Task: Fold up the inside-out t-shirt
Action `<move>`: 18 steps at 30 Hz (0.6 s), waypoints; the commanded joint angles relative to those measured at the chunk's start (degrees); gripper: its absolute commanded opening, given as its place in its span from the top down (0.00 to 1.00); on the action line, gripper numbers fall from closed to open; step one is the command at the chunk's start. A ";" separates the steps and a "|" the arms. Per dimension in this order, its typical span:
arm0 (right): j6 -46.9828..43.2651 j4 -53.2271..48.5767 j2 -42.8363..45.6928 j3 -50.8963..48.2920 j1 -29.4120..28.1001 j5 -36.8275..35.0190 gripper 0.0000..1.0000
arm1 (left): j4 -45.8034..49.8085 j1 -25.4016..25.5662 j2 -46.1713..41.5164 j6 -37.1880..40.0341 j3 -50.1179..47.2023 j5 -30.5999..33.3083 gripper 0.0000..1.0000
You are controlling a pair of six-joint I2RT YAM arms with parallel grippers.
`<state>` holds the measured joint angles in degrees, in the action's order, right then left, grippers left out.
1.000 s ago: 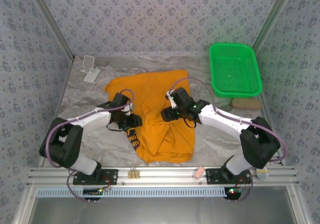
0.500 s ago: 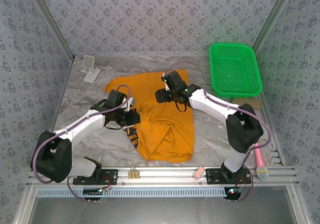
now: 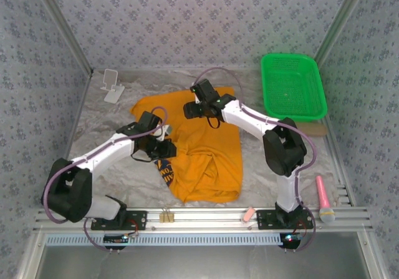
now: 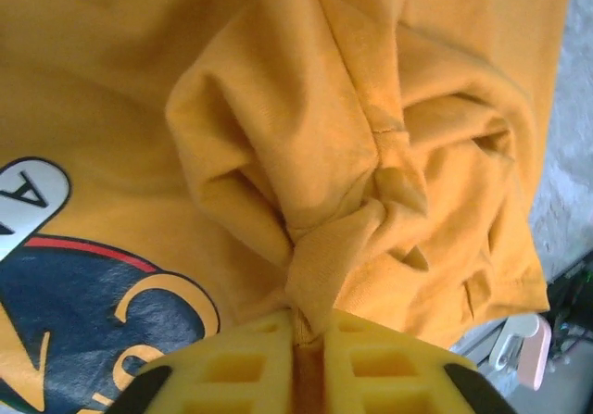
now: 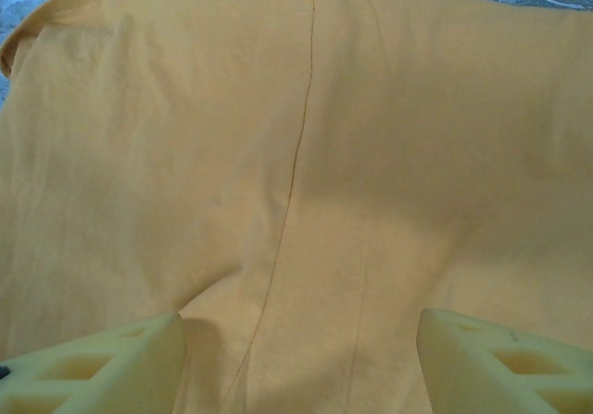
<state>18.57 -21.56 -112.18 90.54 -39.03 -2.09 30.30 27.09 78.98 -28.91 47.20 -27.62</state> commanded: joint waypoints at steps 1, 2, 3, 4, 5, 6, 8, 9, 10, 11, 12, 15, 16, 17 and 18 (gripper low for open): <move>-0.88 -1.95 -0.08 -0.68 0.04 0.20 0.32 | 2.63 -0.74 0.98 1.91 1.05 1.52 0.90; -1.08 -2.23 0.06 -0.80 0.17 0.25 0.31 | 3.85 -0.83 0.51 2.26 1.82 2.60 0.87; -1.38 -2.58 0.25 -0.89 0.24 0.33 0.32 | 4.70 -0.86 -0.32 2.52 2.23 3.71 0.82; -1.72 -2.68 0.42 -1.17 0.27 0.36 0.32 | 5.05 -0.94 -1.44 2.54 2.28 5.04 0.77; -2.07 -2.58 0.70 -1.47 0.18 0.10 0.32 | 5.28 -1.19 -2.56 2.46 2.13 6.85 0.69; -2.29 -2.33 1.02 -1.96 0.09 -0.40 0.32 | 5.29 -1.57 -3.53 2.28 1.72 8.64 0.57; -2.39 -2.00 1.35 -2.52 0.00 -0.87 0.32 | 4.93 -2.95 -3.86 1.07 0.47 9.48 0.46; -2.30 -2.14 1.44 -2.48 -0.04 -0.73 0.32 | 3.22 -3.89 -3.39 0.44 -0.59 6.24 0.44; -2.31 -2.29 1.52 -2.37 -0.03 -0.47 0.32 | 1.25 -4.78 -2.80 -0.77 -1.85 3.52 0.43; -2.46 -2.42 1.65 -2.31 -0.05 -0.18 0.32 | -1.02 -5.19 -2.16 -2.24 -3.23 1.80 0.43; -2.61 -2.45 1.85 -2.38 -0.15 -0.11 0.33 | -2.74 -5.21 -1.47 -3.03 -4.26 0.89 0.44; -3.61 -3.38 2.14 -1.80 -0.11 0.59 0.34 | -4.35 -5.21 -0.27 -3.70 -5.03 0.45 0.46; -3.86 -4.07 2.14 -1.41 -0.11 0.52 0.34 | -4.76 -5.21 -0.06 -3.63 -5.24 0.86 0.46; -4.13 -4.69 2.14 -1.09 -0.11 0.60 0.34 | -5.49 -5.22 0.13 -3.70 -5.70 1.07 0.45; -4.22 -5.17 2.14 -0.75 -0.11 0.59 0.34 | -6.16 -5.21 0.73 -3.68 -5.89 1.07 0.45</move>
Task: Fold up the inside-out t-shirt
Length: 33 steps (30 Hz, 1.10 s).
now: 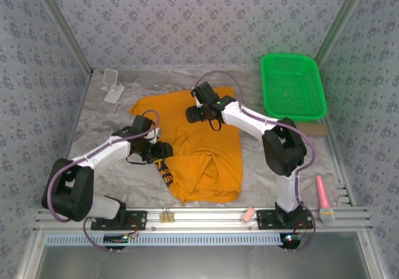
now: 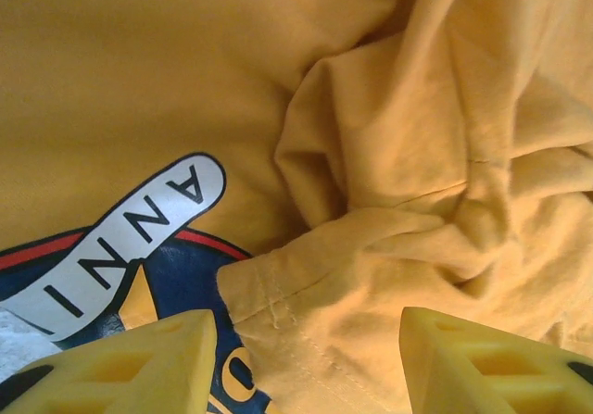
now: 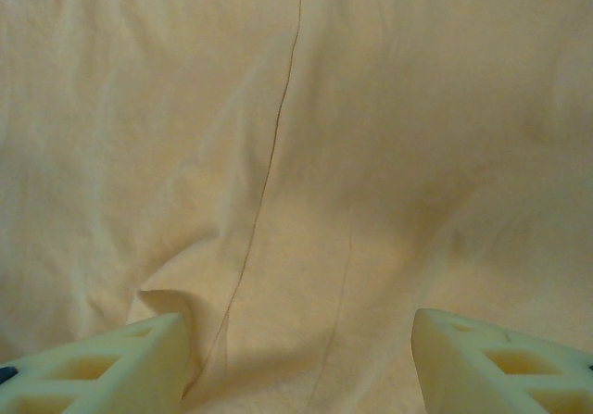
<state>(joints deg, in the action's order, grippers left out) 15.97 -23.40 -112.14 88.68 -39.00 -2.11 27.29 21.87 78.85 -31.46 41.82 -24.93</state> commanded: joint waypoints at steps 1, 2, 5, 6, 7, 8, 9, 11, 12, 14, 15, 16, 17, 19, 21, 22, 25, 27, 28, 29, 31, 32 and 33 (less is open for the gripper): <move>-1.64 -3.45 2.17 1.19 -0.18 0.62 0.34 | -3.55 0.02 1.62 -0.94 -0.51 -1.80 0.45; -1.49 -3.44 2.27 1.16 -0.20 0.60 0.35 | -3.96 0.02 2.56 -0.80 -0.40 -2.41 0.46; -0.55 -3.34 2.52 1.14 -0.29 1.04 0.35 | -4.89 0.02 4.55 0.04 0.11 -5.12 0.89; -0.41 -3.30 2.61 1.14 -0.46 1.10 0.35 | -4.93 0.02 4.72 0.40 0.27 -5.47 0.98; -0.37 -3.19 2.69 1.02 -0.59 0.95 0.35 | -4.40 0.02 4.52 0.82 0.38 -5.24 1.00; -0.34 -3.16 2.80 0.96 -0.73 0.67 0.35 | -3.21 0.01 4.03 1.47 0.81 -4.17 1.00; -0.23 -3.15 2.84 0.93 -0.97 0.42 0.35 | -1.60 -0.03 3.22 1.98 1.24 -2.68 1.00; -0.23 -3.29 2.64 1.25 -1.04 0.48 0.35 | 0.64 -0.41 0.76 1.25 1.62 -0.56 1.00; -0.23 -3.56 2.30 1.72 -1.06 0.61 0.35 | 0.55 -0.51 -0.76 0.57 1.18 -0.68 1.00; 0.15 -4.51 1.36 3.07 -1.20 0.00 0.35 | 0.92 -0.51 -3.42 -0.72 0.98 -1.00 1.00; 0.73 -4.84 0.71 3.77 -1.33 -0.66 0.34 | 1.67 -0.35 -4.53 -1.10 1.10 -0.97 1.00; 1.37 -5.00 0.25 4.32 -1.34 -1.10 0.34 | 2.85 -0.14 -5.06 -1.07 1.67 -0.77 1.00; 2.04 -4.99 -0.28 4.92 -1.51 -1.10 0.34 | 4.17 0.12 -5.55 -1.08 2.29 -0.53 1.00; 2.90 -5.03 -1.59 6.20 -1.57 -0.55 0.34 | 5.87 0.94 -6.35 -1.07 3.12 -0.56 1.00; 3.35 -5.06 -2.98 7.53 -1.87 -0.40 0.35 | 6.32 2.68 -7.19 -1.01 3.87 -0.30 1.00; 3.50 -5.02 -3.53 7.99 -1.96 -0.37 0.35 | 6.52 3.33 -7.28 -0.97 4.18 -0.23 1.00; 3.81 -4.91 -4.99 9.27 -2.24 0.68 0.35 | 7.22 4.90 -6.96 -1.47 5.35 -0.63 1.00; 3.72 -4.45 -5.84 9.68 -2.39 1.10 0.35 | 6.86 6.39 -7.02 -1.76 5.97 -1.83 1.00; 3.72 -4.33 -6.25 9.92 -2.43 1.33 0.35 | 6.74 7.16 -7.16 -1.80 6.32 -2.85 1.00; 3.81 -4.25 -6.87 10.43 -2.48 1.74 0.35 | 6.79 7.93 -7.29 -1.97 7.07 -3.97 1.00; 4.11 -4.50 -8.20 11.78 -2.34 2.23 0.35 | 7.25 9.88 -8.26 -2.63 8.70 -4.67 1.00; 4.32 -4.76 -9.01 12.63 -2.23 2.30 0.35 | 7.11 11.10 -8.97 -2.75 9.43 -5.10 1.00; 4.70 -5.11 -9.76 13.38 -2.23 2.03 0.35 | 6.98 12.41 -9.68 -2.67 10.03 -5.77 1.00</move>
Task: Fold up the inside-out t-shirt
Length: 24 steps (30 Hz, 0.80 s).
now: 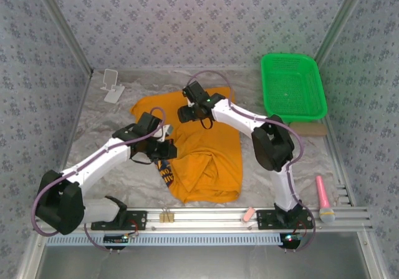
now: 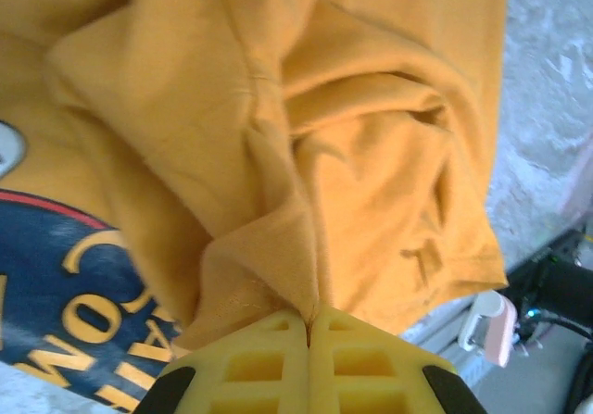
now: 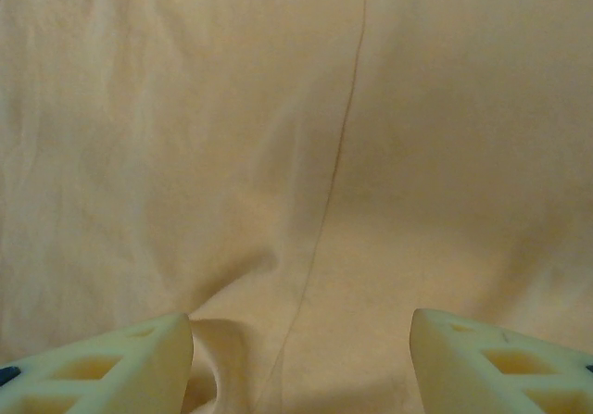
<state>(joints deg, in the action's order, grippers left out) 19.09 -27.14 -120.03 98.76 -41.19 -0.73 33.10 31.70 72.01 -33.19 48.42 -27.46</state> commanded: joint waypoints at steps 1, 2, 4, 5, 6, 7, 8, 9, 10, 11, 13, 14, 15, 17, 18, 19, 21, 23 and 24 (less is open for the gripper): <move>2.23 -1.52 -2.45 3.98 -0.11 -0.03 0.35 | 1.20 3.50 -3.34 -0.78 4.10 -3.55 1.00; 3.31 -1.83 -3.34 4.72 -0.02 -1.02 0.34 | 1.71 4.50 -3.89 -0.65 4.83 -3.41 1.00; 5.26 -3.01 -5.35 7.00 0.24 -1.43 0.34 | 2.83 5.61 -5.11 -0.56 6.22 -1.51 1.00; 6.00 -4.00 -6.54 8.82 0.45 -0.79 0.34 | 2.95 6.04 -5.81 -0.42 6.93 -1.11 1.00; 6.43 -4.92 -7.59 10.43 0.63 -0.31 0.35 | 2.40 6.34 -6.32 -0.36 7.63 -1.02 1.00; 6.50 -5.49 -8.37 11.67 0.72 0.10 0.35 | 1.82 6.64 -6.53 -0.23 8.51 -1.01 1.00; 6.41 -6.00 -9.08 12.86 0.72 0.66 0.35 | 1.27 7.12 -6.29 -0.02 10.06 -0.53 1.00; 6.31 -6.79 -9.62 14.12 0.70 0.93 0.35 | 1.16 7.76 -5.57 0.01 12.03 0.37 1.00; 6.31 -7.04 -9.84 14.65 0.78 0.99 0.35 | 1.17 8.53 -4.76 0.10 13.91 0.84 1.00; 6.38 -7.01 -10.08 15.24 0.84 1.08 0.35 | 1.05 9.69 -3.56 0.23 15.86 0.92 1.00; 6.57 -7.72 -10.79 16.20 1.24 1.52 0.36 | 0.36 11.87 -1.27 0.27 18.47 0.54 1.00; 6.57 -8.75 -11.29 16.82 1.49 1.61 0.37 | -0.20 12.97 -0.17 0.39 19.28 0.19 1.00; 6.62 -8.97 -11.90 17.43 1.80 1.68 0.38 | -0.74 13.95 0.89 0.40 20.04 -0.32 1.00; 6.66 -9.23 -13.30 18.77 2.65 2.59 0.43 | -0.62 15.31 2.76 0.31 21.20 -0.53 1.00; 6.58 -9.40 -14.18 19.66 3.10 3.04 0.45 | -0.64 15.92 3.44 0.07 21.71 -0.78 1.00; 6.23 -9.60 -14.95 20.61 3.42 3.67 0.48 | -0.88 16.50 3.93 0.00 21.87 -1.04 1.00; 4.80 -9.92 -16.66 22.80 3.66 4.74 0.48 | -2.00 17.65 4.52 -0.45 21.56 -1.36 1.00; 3.96 -10.87 -18.34 24.81 3.49 4.57 0.48 | -2.77 18.05 4.95 -0.99 21.11 -1.41 1.00; 3.70 -11.61 -19.08 25.63 3.35 4.23 0.48 | -2.99 18.06 5.21 -1.23 21.08 -1.47 1.00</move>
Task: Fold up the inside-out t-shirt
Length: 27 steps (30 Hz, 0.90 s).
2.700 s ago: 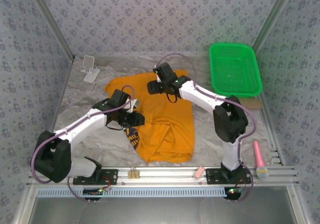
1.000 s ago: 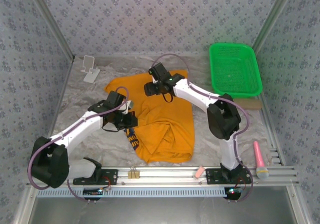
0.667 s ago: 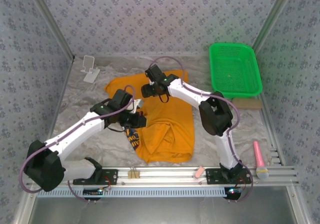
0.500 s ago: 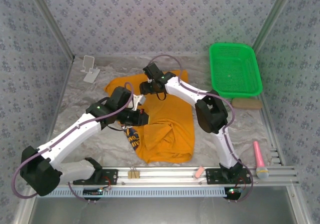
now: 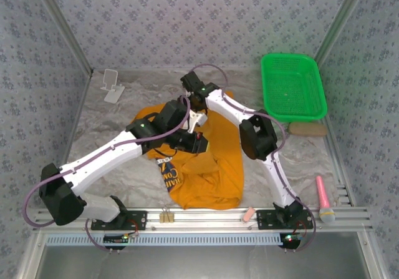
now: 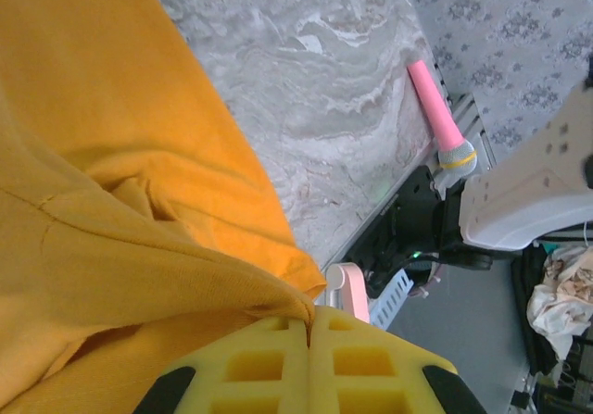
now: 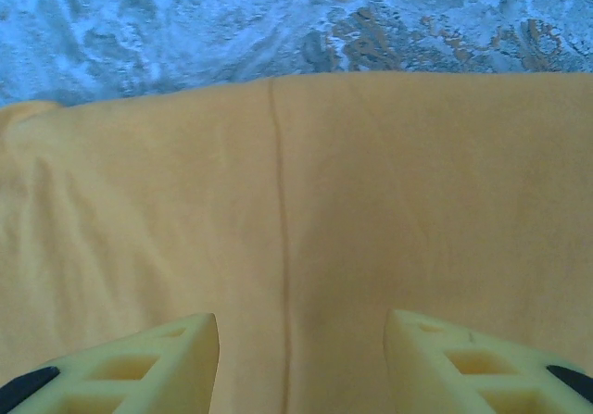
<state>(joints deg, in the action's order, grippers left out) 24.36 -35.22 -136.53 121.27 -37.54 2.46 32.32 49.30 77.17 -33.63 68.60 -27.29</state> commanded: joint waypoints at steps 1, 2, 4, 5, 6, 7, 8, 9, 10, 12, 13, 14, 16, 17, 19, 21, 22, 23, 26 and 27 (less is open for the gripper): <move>-1.76 -4.03 -3.09 3.68 -0.42 0.55 0.48 | -2.25 0.52 0.17 -0.98 0.69 -1.60 1.00; -1.91 -4.58 -3.74 4.00 -0.52 -0.14 0.48 | -2.63 0.47 0.13 -1.24 0.37 -1.63 1.00; -2.34 -5.29 -4.50 4.15 -0.67 -1.30 0.49 | -3.62 0.51 -0.10 -1.59 -0.19 -1.94 1.00; -2.59 -5.30 -4.79 4.06 -0.69 -1.19 0.50 | -3.83 0.50 -0.17 -1.62 -0.35 -1.92 1.00; -2.86 -5.27 -4.88 3.91 -0.78 -0.94 0.53 | -3.68 0.51 -0.25 -1.57 -0.22 -2.04 1.00; -3.00 -5.26 -5.10 3.93 -0.91 -1.04 0.56 | -3.43 0.47 -0.31 -1.49 -0.13 -1.98 1.00; -3.23 -5.30 -5.15 4.13 -1.04 -1.34 0.59 | -3.31 0.46 -0.35 -1.43 -0.20 -1.98 1.00; -3.56 -5.37 -5.07 4.21 -1.21 -1.99 0.62 | -3.31 0.50 -0.39 -1.32 -0.35 -2.00 1.00; -3.82 -5.38 -5.09 4.40 -1.41 -2.48 0.65 | -3.31 0.47 -0.56 -1.17 -0.35 -2.08 1.00; -4.32 -5.45 -5.02 5.15 -1.65 -3.49 0.72 | -3.04 0.52 -0.64 -0.92 -0.32 -1.98 1.00; -4.47 -5.59 -5.08 5.60 -1.81 -3.87 0.73 | -2.75 0.53 -0.53 -0.82 -0.16 -1.98 1.00; -4.75 -5.70 -5.13 6.23 -1.83 -4.10 0.73 | -2.64 0.51 -0.53 -0.76 -0.07 -2.02 1.00; -5.53 -6.07 -5.32 7.42 -2.17 -5.02 0.66 | -3.18 0.45 -0.70 -0.95 -0.42 -2.48 1.00; -5.79 -6.40 -5.69 8.09 -2.27 -5.55 0.62 | -3.52 0.50 -0.79 -1.00 -0.64 -2.59 1.00; -5.84 -7.20 -6.55 9.75 -2.22 -5.37 0.61 | -3.53 0.47 -0.75 -1.00 -0.75 -2.42 1.00; -5.88 -8.38 -7.79 11.64 -2.27 -4.98 0.66 | -3.62 0.45 -0.79 -1.03 -0.83 -2.38 1.00; -6.03 -8.68 -8.26 12.03 -2.32 -5.03 0.68 | -3.81 0.50 -0.79 -1.08 -0.96 -2.43 1.00; -6.24 -8.81 -8.56 12.27 -2.44 -5.61 0.72 | -3.97 0.53 -0.83 -1.00 -1.09 -2.45 1.00; -6.61 -9.05 -9.01 12.15 -2.76 -6.72 0.74 | -3.51 0.53 -0.54 -0.61 -0.97 -2.53 1.00; -6.80 -9.16 -9.03 12.23 -2.83 -7.22 0.71 | -3.32 0.47 -0.46 -0.56 -0.92 -2.55 1.00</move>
<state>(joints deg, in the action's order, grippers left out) 18.55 -41.43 -143.24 132.07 -39.79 -2.63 29.80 49.56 77.36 -34.59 67.96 -27.90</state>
